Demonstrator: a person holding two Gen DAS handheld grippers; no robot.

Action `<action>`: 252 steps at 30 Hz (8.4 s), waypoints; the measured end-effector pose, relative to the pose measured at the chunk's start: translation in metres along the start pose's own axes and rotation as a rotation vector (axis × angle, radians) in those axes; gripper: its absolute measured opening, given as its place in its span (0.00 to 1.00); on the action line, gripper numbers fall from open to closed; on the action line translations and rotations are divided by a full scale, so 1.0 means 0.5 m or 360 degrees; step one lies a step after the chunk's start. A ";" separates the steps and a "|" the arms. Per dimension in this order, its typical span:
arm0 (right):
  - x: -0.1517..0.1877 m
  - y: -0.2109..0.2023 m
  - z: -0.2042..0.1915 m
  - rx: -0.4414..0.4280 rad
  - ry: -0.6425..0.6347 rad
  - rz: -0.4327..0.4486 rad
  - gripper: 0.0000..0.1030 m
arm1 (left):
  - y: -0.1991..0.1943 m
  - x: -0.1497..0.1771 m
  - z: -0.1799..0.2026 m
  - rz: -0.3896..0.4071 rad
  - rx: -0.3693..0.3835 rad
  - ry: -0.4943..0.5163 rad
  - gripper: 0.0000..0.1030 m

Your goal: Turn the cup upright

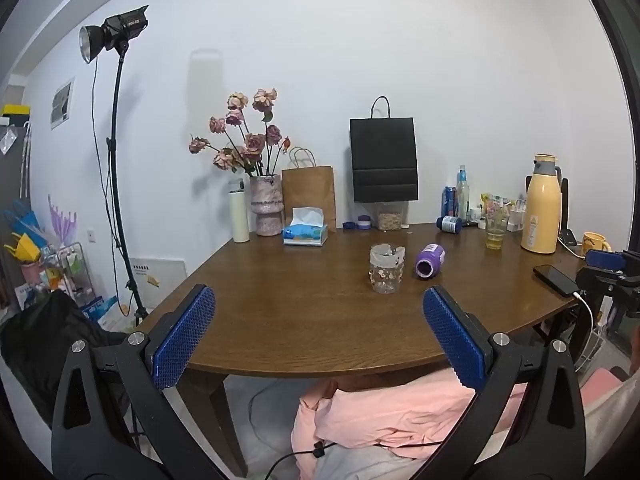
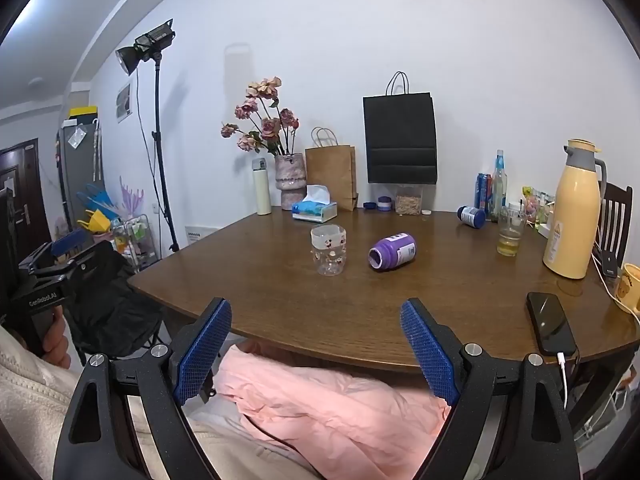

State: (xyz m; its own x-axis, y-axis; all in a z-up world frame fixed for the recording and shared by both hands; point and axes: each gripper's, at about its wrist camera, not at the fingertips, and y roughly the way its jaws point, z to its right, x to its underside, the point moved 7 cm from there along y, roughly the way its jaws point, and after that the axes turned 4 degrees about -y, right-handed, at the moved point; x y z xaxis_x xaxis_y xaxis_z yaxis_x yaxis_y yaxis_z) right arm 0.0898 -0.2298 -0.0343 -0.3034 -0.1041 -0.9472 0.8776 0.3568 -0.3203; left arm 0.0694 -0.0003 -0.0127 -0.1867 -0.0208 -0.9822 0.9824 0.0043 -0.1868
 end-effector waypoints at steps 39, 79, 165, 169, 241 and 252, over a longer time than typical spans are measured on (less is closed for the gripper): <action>-0.013 -0.005 -0.006 0.0019 -0.0059 0.0049 0.88 | 0.009 0.004 -0.001 -0.0017 0.0010 -0.0028 1.00; -0.014 -0.007 -0.006 0.0017 -0.0059 0.0051 0.88 | 0.006 0.004 -0.001 -0.0011 0.0008 -0.0024 1.00; 0.050 0.575 -0.113 -0.0636 -0.0260 -0.0721 0.65 | 0.611 0.113 0.069 -0.0769 0.0238 -0.0440 0.66; 0.056 0.584 -0.051 -0.0521 -0.0105 -0.0724 0.67 | 0.609 0.125 0.035 -0.0769 0.0253 -0.0599 0.67; -0.363 0.659 -0.065 -0.1089 0.0297 -0.0299 0.85 | 0.640 -0.122 0.055 -0.0151 0.0737 -0.0176 0.57; -0.379 0.733 -0.127 -0.0865 -0.0018 -0.0216 0.67 | 0.712 -0.147 -0.003 -0.0166 0.0900 -0.0256 0.90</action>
State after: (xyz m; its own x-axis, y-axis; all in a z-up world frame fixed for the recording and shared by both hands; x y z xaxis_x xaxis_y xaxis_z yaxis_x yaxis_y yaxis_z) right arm 0.4455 -0.0203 0.0286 -0.3934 -0.1914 -0.8992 0.5125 0.7664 -0.3873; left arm 0.4328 0.0041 -0.0071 -0.3221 -0.1442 -0.9357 0.8191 -0.5380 -0.1991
